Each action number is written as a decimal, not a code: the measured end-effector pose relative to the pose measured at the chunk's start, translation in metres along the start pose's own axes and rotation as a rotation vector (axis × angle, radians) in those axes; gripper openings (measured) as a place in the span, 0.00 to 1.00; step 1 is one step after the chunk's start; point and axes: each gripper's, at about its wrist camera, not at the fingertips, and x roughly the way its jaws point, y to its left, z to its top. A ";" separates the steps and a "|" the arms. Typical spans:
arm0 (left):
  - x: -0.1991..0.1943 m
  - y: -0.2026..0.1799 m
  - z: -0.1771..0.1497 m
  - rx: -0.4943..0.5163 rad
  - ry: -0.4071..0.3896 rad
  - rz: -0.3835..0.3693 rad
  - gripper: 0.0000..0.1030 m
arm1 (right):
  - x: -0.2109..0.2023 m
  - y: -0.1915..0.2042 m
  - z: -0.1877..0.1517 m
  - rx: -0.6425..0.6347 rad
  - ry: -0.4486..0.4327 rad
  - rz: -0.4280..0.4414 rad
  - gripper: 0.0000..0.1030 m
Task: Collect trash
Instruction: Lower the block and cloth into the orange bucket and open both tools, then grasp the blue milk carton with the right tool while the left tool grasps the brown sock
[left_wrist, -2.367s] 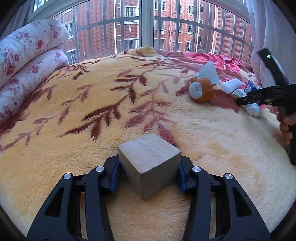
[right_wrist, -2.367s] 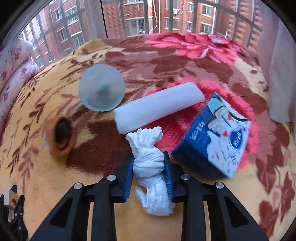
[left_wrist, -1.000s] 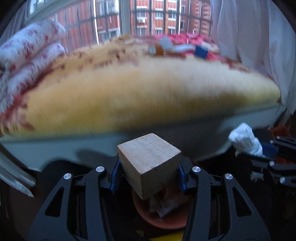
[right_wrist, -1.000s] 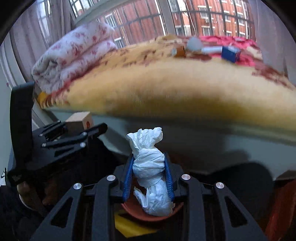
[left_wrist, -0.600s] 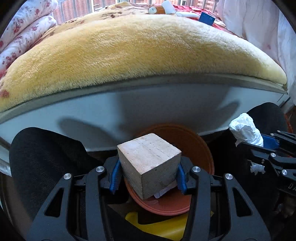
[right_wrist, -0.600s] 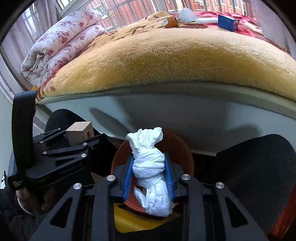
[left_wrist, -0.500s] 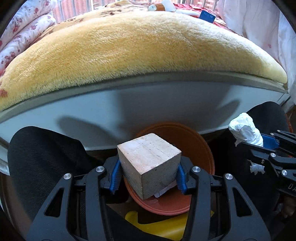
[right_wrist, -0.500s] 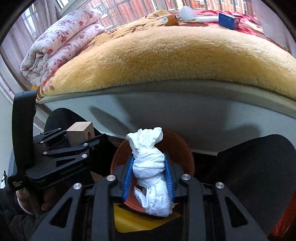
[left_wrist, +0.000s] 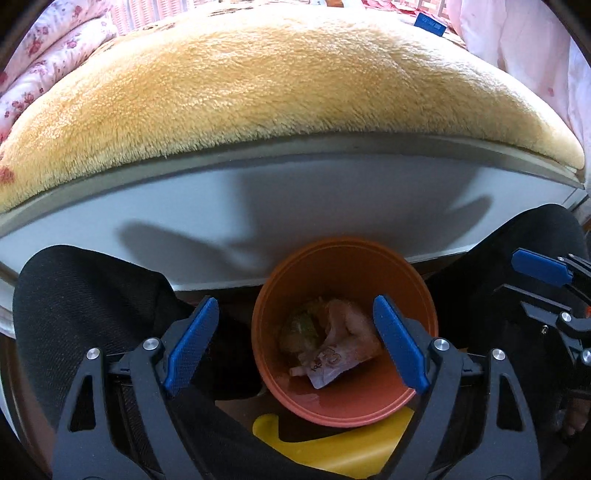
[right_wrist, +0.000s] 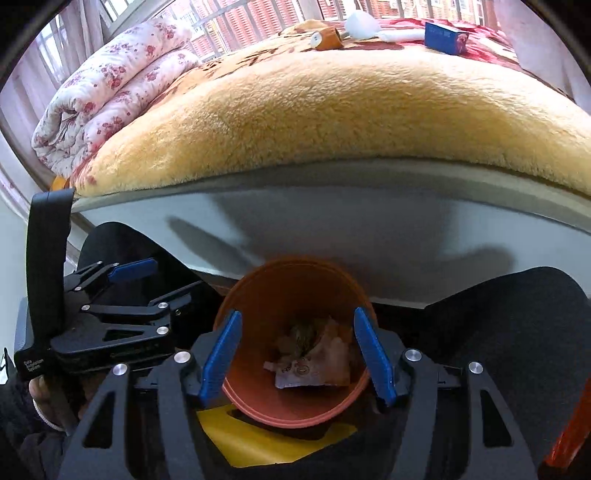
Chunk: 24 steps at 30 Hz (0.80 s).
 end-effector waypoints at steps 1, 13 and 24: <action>-0.001 -0.001 0.001 0.002 -0.003 0.000 0.81 | -0.001 -0.001 0.000 0.003 -0.001 0.000 0.61; -0.072 0.000 0.024 0.015 -0.171 -0.044 0.83 | -0.048 0.004 0.031 -0.027 -0.104 0.003 0.68; -0.110 0.000 0.151 0.026 -0.421 0.013 0.89 | -0.098 -0.037 0.172 -0.041 -0.330 -0.148 0.80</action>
